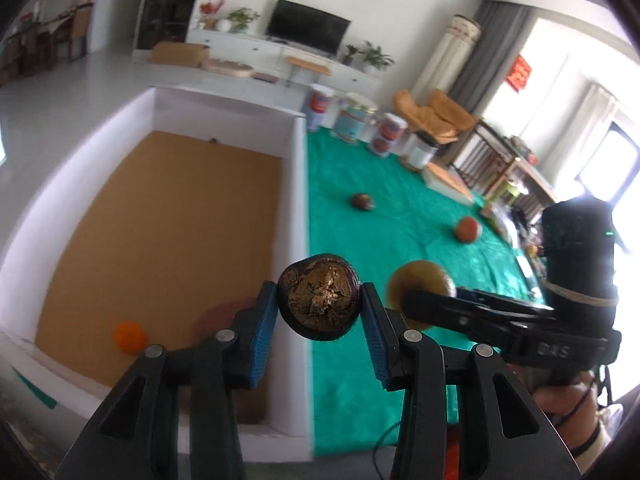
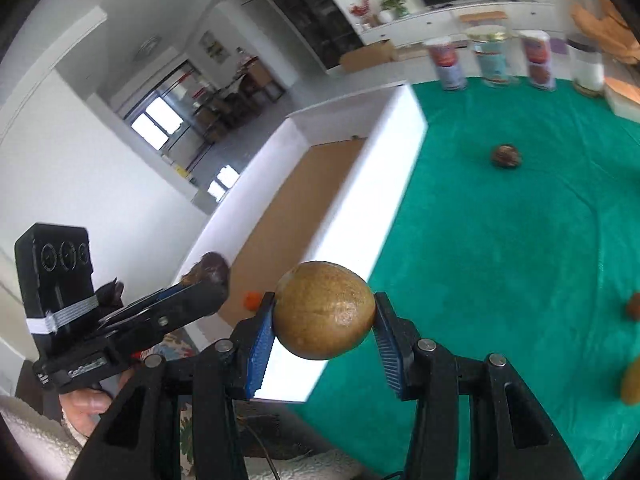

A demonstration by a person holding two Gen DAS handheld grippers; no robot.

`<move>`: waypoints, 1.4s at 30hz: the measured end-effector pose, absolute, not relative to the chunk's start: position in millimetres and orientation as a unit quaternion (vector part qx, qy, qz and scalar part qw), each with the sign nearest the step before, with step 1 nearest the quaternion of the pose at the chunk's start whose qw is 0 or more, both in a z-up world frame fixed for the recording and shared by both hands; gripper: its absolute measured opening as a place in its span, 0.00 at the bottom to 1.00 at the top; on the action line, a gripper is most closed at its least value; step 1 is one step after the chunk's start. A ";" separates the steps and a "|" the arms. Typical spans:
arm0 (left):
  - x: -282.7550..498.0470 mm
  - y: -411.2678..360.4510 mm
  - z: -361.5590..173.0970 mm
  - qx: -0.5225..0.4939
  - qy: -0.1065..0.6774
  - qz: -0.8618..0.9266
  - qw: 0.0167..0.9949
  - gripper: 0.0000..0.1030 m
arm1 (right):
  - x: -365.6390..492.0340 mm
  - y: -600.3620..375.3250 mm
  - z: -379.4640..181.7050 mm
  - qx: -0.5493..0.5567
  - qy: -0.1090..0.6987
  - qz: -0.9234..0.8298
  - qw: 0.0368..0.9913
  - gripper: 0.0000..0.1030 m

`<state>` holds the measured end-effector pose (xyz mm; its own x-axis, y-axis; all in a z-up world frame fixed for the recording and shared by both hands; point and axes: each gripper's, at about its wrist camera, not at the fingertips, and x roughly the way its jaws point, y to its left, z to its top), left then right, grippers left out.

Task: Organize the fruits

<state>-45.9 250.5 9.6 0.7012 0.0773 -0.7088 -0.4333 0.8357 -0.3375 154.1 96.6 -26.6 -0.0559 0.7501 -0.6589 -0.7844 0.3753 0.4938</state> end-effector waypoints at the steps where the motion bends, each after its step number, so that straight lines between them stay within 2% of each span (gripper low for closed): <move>1: -46.7 267.6 -1.6 -0.255 0.369 0.169 0.878 0.41 | 147.2 118.9 -27.1 -0.038 0.461 0.565 0.683 0.46; 6: -42.2 314.5 -55.0 -0.275 0.424 0.237 0.829 0.41 | 131.9 201.3 -49.0 -0.121 0.462 0.553 0.682 0.46; 10: -37.7 315.4 -68.1 -0.268 0.442 0.244 0.820 0.43 | 134.0 224.6 -68.6 -0.154 0.466 0.524 0.696 0.48; 11: -37.3 313.8 -67.8 -0.266 0.440 0.248 0.821 0.45 | 135.6 224.8 -68.4 -0.150 0.462 0.520 0.702 0.49; 12: -37.4 312.0 -67.6 -0.265 0.437 0.250 0.823 0.52 | 136.8 219.9 -65.1 -0.139 0.457 0.523 0.706 0.50; 13: -37.3 309.5 -66.0 -0.264 0.431 0.253 0.825 0.59 | 139.0 212.9 -60.1 -0.126 0.449 0.524 0.713 0.56; 14: -37.9 307.7 -62.8 -0.264 0.423 0.256 0.828 0.61 | 141.9 202.4 -52.6 -0.115 0.435 0.522 0.725 0.64; 18: -33.3 284.2 -38.5 -0.246 0.381 0.249 0.856 0.71 | 147.0 134.7 -27.8 -0.082 0.375 0.495 0.779 0.77; 20: -27.0 258.9 -23.7 -0.223 0.361 0.228 0.876 0.76 | 150.8 88.4 -26.6 -0.075 0.353 0.466 0.808 0.87; 26: 17.6 155.0 0.0 -0.146 0.346 0.087 0.923 0.86 | 178.7 -72.1 -48.1 -0.051 0.348 0.321 0.879 0.88; 30: 62.8 95.0 -28.9 -0.134 0.389 -0.006 0.911 0.86 | 196.9 -169.8 -68.7 -0.058 0.349 0.178 0.918 0.88; 33: 98.2 60.6 -65.6 -0.087 0.419 -0.012 0.904 0.86 | 208.4 -220.4 -79.1 -0.051 0.360 0.103 0.926 0.88; 38: 145.3 59.0 -117.3 -0.069 0.458 0.032 0.886 0.86 | 213.4 -267.3 -83.5 0.019 0.365 0.071 0.928 0.88; 42: 172.5 66.3 -130.1 -0.050 0.441 0.069 0.894 0.86 | 216.0 -258.6 -85.2 0.001 0.367 0.070 0.927 0.88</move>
